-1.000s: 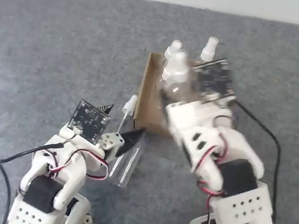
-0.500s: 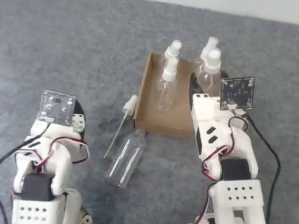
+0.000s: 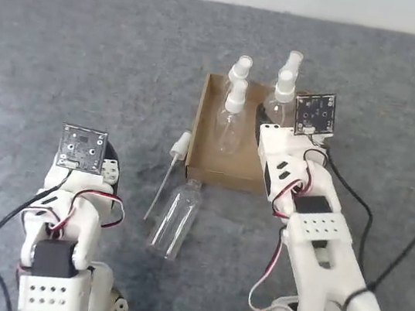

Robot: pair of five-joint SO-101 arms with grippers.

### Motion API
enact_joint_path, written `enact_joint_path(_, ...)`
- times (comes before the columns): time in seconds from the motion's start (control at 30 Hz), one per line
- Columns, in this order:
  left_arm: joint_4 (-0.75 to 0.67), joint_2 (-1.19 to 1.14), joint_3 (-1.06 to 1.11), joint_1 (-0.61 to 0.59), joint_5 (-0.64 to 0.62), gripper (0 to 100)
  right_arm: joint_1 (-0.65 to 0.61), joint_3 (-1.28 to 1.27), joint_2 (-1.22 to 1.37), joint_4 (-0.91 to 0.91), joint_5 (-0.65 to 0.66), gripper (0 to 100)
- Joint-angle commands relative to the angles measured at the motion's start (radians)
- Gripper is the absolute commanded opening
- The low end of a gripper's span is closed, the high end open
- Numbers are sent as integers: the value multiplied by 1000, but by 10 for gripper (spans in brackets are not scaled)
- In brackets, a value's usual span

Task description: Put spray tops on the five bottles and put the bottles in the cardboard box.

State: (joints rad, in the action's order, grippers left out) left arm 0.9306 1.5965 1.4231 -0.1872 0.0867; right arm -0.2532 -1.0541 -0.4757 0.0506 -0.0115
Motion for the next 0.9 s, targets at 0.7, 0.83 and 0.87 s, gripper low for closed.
enact_joint_path(0.7,-29,11,-8,-3,5,11,15,46,216,170,-9,11)
enact_joint_path(0.83,-29,11,-8,-3,5,11,13,46,216,170,-9,11)
enact_joint_path(0.87,-29,11,-8,-3,5,11,13,46,216,170,-9,11)
